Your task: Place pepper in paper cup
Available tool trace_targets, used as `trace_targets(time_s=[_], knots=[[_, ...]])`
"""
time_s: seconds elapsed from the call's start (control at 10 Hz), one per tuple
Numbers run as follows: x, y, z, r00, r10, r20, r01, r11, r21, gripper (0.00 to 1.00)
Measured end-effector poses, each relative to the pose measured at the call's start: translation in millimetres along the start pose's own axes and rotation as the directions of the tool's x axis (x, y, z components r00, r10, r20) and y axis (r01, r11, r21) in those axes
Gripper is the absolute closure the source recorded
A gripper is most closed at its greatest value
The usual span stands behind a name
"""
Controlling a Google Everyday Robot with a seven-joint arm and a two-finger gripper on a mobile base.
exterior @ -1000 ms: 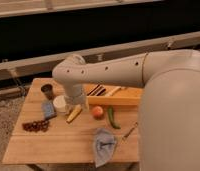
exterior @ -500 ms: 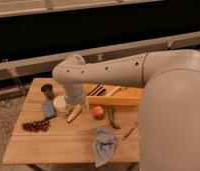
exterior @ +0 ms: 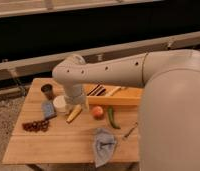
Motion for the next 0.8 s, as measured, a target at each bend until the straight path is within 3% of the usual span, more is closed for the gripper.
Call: trace_targets(time_s=[0.2, 0.4, 0.8], knots=[[2, -14, 10, 1.000, 0.000, 0.003, 0.000, 0.999, 0.034, 0.35], [7, -47, 26, 1.000, 0.006, 0.008, -0.006, 0.998, 0.057, 0.35], [-4, -113, 50, 1.000, 0.006, 0.031, -0.007, 0.999, 0.033, 0.35]])
